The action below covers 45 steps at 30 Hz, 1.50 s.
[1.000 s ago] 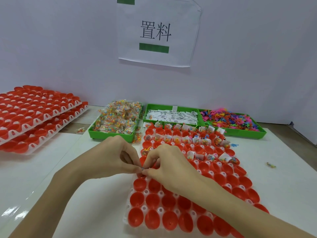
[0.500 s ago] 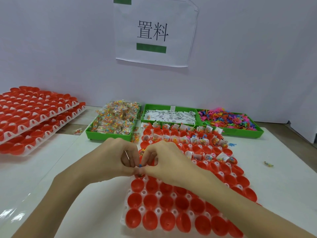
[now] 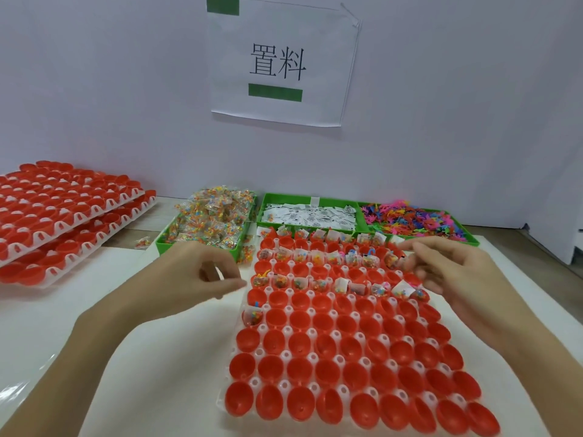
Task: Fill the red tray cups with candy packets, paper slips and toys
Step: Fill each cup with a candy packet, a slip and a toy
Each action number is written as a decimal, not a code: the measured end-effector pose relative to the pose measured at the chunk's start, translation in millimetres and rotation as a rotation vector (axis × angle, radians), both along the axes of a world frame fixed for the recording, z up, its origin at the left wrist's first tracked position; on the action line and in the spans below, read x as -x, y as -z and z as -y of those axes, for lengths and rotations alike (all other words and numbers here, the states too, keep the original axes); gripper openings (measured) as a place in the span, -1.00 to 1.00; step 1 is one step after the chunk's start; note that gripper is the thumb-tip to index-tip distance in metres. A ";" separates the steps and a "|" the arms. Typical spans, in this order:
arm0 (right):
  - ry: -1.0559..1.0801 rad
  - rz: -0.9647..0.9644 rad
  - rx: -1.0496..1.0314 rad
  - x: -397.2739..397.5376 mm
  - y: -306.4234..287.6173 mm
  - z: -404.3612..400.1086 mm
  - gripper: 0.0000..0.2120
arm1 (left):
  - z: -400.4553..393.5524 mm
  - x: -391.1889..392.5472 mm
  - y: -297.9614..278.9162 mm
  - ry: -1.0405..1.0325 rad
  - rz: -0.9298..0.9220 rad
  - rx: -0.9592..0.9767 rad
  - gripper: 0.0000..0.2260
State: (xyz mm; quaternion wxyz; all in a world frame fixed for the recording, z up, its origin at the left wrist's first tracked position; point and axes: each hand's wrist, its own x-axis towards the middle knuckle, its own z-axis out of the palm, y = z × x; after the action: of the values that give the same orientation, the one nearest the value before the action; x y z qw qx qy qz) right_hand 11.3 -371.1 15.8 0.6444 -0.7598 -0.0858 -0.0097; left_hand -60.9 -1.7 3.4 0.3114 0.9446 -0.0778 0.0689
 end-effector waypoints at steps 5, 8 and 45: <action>0.111 -0.147 -0.290 -7.0 18.0 21.3 -0.77 | -7.8 -19.6 29.2 -0.247 0.323 -0.228 -0.74; 0.099 -0.156 -0.334 -6.9 18.3 22.3 -0.76 | -13.7 -25.9 42.2 -0.218 0.238 -0.325 -0.59; 0.025 0.301 0.655 -99.2 -18.5 -55.1 -0.84 | 18.3 -39.3 47.9 -0.121 0.891 -0.290 -0.79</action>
State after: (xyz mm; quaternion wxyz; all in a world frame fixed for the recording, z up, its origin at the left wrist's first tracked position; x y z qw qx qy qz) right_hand 110.5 -316.0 34.3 0.3466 -0.9171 -0.1688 -0.1014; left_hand -21.6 -20.0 -44.5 0.1080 0.8595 -0.1575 0.4741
